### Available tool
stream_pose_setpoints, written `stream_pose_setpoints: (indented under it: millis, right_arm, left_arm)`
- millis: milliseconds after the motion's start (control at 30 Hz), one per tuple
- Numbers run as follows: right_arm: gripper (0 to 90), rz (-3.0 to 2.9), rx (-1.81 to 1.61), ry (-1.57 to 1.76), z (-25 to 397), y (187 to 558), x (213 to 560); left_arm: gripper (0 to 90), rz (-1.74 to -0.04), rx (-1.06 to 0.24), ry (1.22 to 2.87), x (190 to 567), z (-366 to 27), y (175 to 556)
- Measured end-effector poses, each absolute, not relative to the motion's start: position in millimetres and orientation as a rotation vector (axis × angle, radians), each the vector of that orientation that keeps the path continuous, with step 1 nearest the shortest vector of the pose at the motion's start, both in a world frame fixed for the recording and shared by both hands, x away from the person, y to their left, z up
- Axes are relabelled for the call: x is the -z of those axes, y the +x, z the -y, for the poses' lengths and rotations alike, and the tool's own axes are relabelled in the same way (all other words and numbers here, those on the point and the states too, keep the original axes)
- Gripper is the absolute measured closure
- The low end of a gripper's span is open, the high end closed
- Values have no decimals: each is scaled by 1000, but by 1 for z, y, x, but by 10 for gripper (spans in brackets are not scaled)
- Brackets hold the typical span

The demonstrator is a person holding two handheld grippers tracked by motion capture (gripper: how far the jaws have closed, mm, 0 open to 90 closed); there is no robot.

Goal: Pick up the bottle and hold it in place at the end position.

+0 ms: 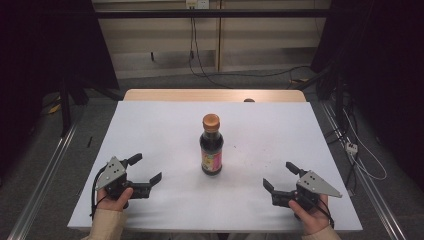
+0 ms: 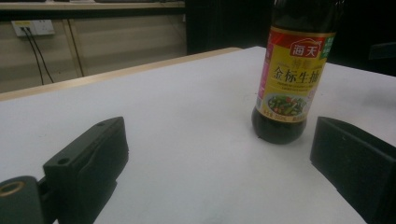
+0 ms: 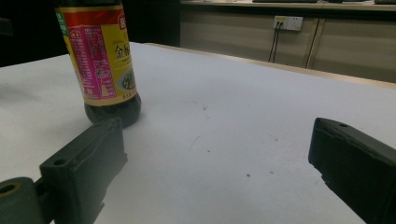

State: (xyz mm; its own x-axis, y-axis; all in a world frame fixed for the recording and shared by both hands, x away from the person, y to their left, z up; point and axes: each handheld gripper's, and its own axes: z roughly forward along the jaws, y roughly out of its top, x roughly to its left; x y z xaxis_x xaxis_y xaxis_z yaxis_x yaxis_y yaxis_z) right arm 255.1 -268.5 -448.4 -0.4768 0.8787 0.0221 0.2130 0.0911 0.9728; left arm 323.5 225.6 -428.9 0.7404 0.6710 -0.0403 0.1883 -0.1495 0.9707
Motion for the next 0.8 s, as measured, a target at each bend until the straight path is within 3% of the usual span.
stream_pose_setpoints:
  millis: [800]
  right_arm:
    - [38,-1776,-1422,1070,269,255,448]
  left_arm:
    - [16,-617,-418,1644,417,-193,330]
